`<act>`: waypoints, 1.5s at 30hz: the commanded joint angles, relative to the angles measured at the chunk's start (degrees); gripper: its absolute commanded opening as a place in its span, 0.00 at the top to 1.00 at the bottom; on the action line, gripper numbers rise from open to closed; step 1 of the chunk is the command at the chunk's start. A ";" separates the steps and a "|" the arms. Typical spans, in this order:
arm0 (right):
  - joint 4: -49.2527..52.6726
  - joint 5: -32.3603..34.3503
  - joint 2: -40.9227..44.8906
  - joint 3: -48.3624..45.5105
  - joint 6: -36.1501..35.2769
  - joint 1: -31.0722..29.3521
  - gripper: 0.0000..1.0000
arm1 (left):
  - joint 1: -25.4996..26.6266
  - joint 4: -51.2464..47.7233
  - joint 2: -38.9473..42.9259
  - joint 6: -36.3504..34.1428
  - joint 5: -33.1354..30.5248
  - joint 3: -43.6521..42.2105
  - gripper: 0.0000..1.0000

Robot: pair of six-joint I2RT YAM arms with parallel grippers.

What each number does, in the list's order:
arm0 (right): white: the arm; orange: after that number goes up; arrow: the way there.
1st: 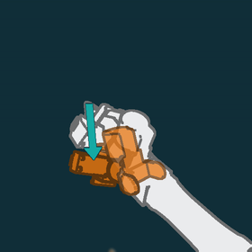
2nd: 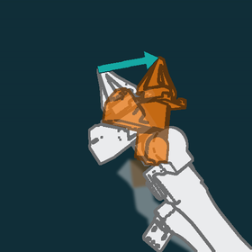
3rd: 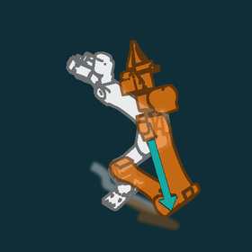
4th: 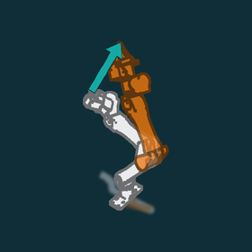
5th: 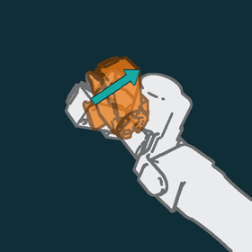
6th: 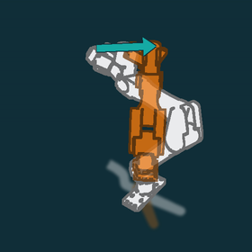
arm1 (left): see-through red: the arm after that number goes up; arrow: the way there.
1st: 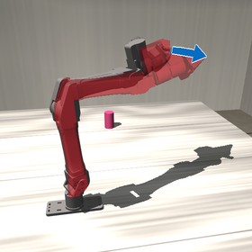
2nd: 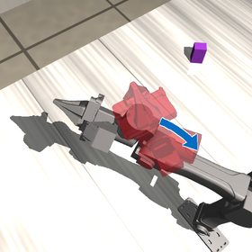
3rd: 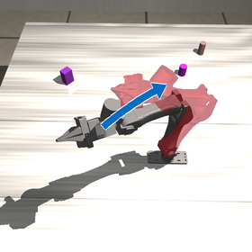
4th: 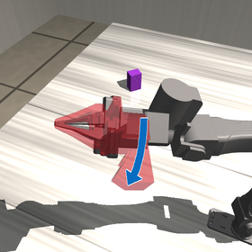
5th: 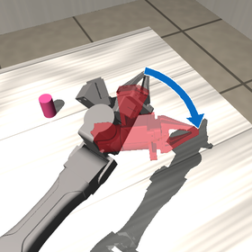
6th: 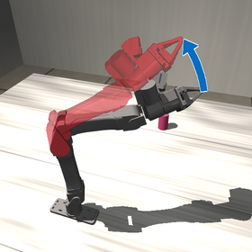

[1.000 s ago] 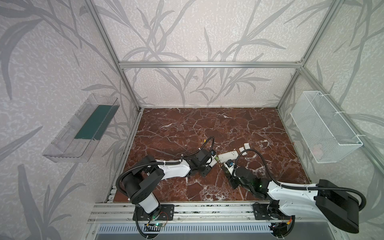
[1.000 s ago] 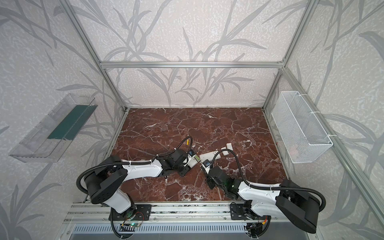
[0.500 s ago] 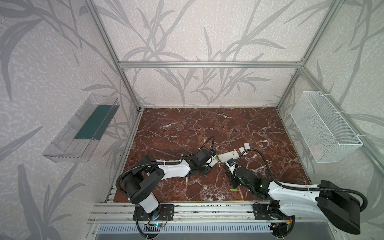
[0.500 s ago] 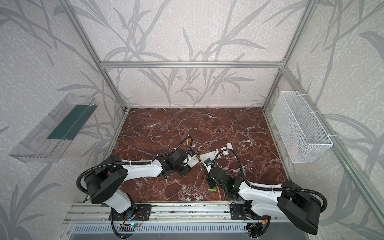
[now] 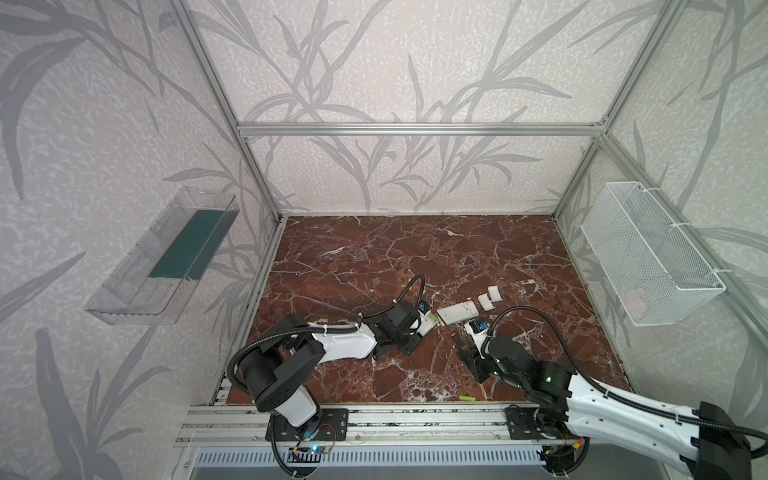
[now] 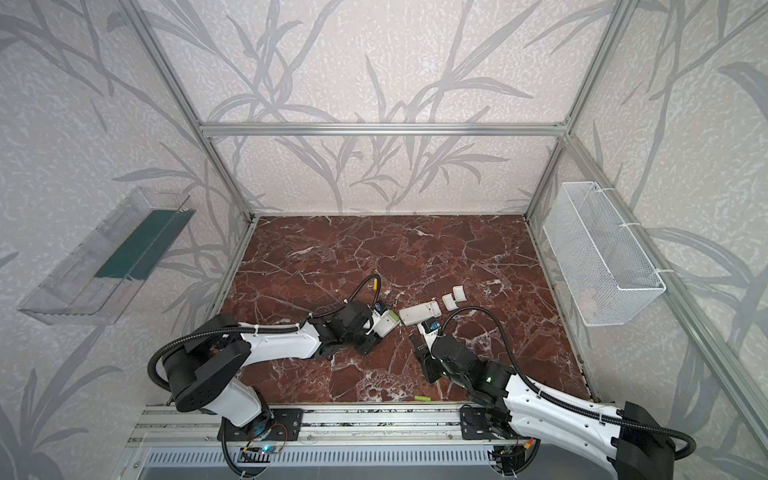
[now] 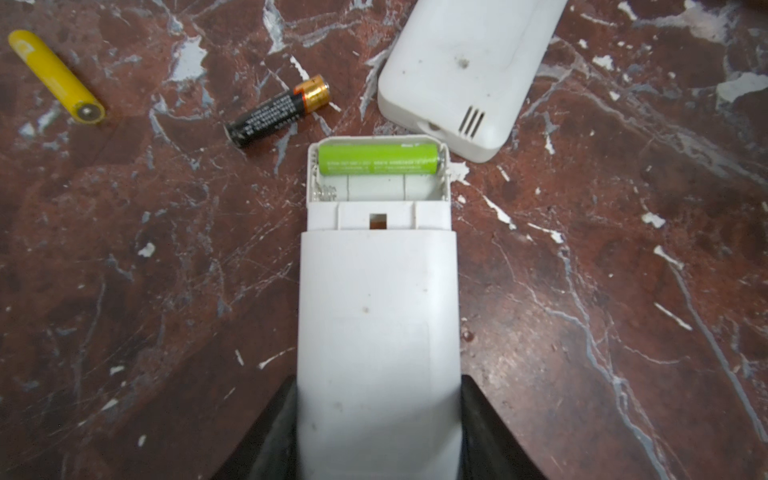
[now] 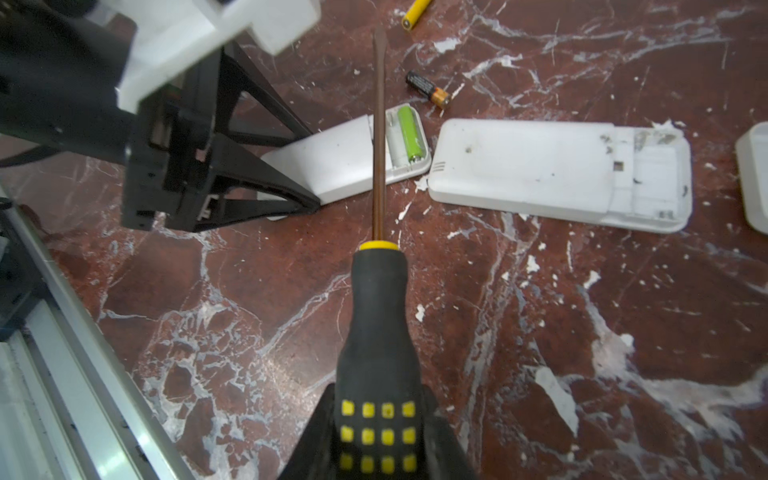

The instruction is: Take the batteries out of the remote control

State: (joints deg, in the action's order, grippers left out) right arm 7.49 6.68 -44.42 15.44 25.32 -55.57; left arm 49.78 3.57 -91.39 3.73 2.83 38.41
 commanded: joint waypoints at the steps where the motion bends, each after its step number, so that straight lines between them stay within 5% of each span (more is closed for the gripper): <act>1: 2.53 1.13 -2.26 3.42 -0.36 -0.33 1.00 | 0.30 -4.43 0.19 0.93 2.00 -1.32 1.00; 13: 6.67 -1.63 -7.82 9.00 -3.43 -0.24 1.00 | 0.32 -4.54 0.37 0.23 1.54 -1.41 1.00; 34: 36.62 -7.40 -16.19 24.14 -0.45 -0.30 1.00 | 0.32 -4.78 0.63 -1.36 -1.13 -1.70 1.00; 45: 34.85 -6.53 -20.70 29.89 2.64 -0.32 1.00 | 0.41 -6.47 0.45 -1.20 -2.30 -1.24 1.00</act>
State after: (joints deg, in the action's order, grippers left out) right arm 42.57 -0.10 -64.90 43.66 26.22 -55.57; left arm 49.89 2.92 -91.02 2.50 1.34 38.20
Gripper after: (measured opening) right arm 0.279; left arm 0.520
